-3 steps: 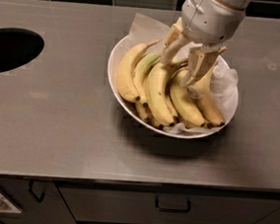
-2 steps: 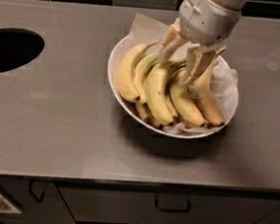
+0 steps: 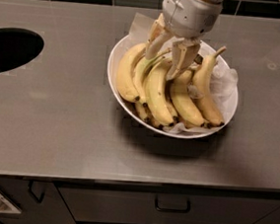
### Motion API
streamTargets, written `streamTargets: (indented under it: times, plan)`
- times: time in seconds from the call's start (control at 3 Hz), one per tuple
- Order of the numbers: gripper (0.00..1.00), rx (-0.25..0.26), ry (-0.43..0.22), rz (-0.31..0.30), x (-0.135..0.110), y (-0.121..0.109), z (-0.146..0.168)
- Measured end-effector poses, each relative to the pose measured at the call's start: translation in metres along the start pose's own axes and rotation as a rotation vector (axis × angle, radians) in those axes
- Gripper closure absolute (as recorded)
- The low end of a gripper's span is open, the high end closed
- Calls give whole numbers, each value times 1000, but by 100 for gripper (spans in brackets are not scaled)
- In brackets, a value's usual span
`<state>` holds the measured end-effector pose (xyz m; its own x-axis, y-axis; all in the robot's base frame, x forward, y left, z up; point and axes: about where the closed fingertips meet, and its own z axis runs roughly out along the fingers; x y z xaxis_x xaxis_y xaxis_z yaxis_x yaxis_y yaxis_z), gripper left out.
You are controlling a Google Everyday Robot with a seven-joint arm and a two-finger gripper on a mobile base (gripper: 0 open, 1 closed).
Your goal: Pick banana from white bowl
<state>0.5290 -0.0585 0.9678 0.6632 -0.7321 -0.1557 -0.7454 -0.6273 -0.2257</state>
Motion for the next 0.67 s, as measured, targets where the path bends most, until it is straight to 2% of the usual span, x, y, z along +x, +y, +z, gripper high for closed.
streamTargets:
  times: [0.33,0.67]
  plan:
    - [50,-11,0,-13,-2,-5,5]
    - [51,-24,-4,-9,-1,-1,9]
